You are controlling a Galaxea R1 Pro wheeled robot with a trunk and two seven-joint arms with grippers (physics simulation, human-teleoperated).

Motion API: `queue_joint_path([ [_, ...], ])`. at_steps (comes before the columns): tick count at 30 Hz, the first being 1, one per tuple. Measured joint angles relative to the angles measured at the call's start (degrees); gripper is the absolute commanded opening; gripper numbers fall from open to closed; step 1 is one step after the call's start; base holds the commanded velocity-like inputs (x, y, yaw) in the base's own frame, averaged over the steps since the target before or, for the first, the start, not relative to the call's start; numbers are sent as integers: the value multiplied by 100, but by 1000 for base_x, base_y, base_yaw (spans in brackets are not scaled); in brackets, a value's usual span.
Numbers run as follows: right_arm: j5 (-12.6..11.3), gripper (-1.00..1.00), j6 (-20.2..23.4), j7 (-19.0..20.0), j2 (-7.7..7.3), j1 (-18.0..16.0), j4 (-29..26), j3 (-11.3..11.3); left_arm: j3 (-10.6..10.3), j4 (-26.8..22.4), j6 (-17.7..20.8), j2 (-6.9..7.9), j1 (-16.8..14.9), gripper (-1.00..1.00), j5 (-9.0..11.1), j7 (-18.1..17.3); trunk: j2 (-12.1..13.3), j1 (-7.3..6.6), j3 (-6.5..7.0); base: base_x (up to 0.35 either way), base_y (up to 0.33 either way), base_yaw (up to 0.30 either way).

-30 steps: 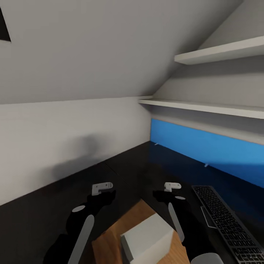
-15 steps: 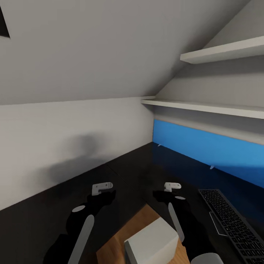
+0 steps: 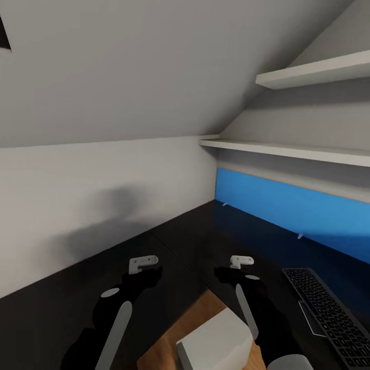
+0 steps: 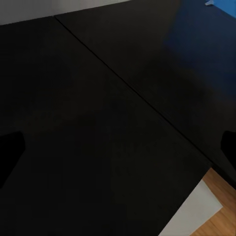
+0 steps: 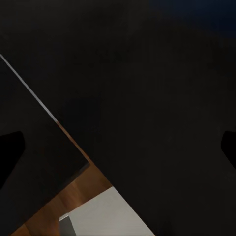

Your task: In the bedroom, organize the workspace by keeping the computer under the desk, ensuring the monitor is on the desk, placing the keyboard on the desk next to the monitor, placing the mouse on the desk next to the keyboard, moving the folder from the swivel chair onto the desk next to the mouse, stacking the notebook on top of the folder with the pen on top of the notebook, and positioning the swivel chair next to the desk.

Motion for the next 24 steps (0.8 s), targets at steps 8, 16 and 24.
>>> queue_joint_path([
  [8,0,100,0,0,0,0,0,2,0,1,0,0,0,100,-1,0,0,0,2,2,1,-25],
  [16,-1,100,0,5,-1,1,-2,1,-1,2,0,0,-1,100,-1,0,0,0,20,0,0,-183],
  [24,-1,100,-5,8,0,0,-1,2,0,1,0,0,0,100,-1,0,0,0,27,0,0,-175],
])
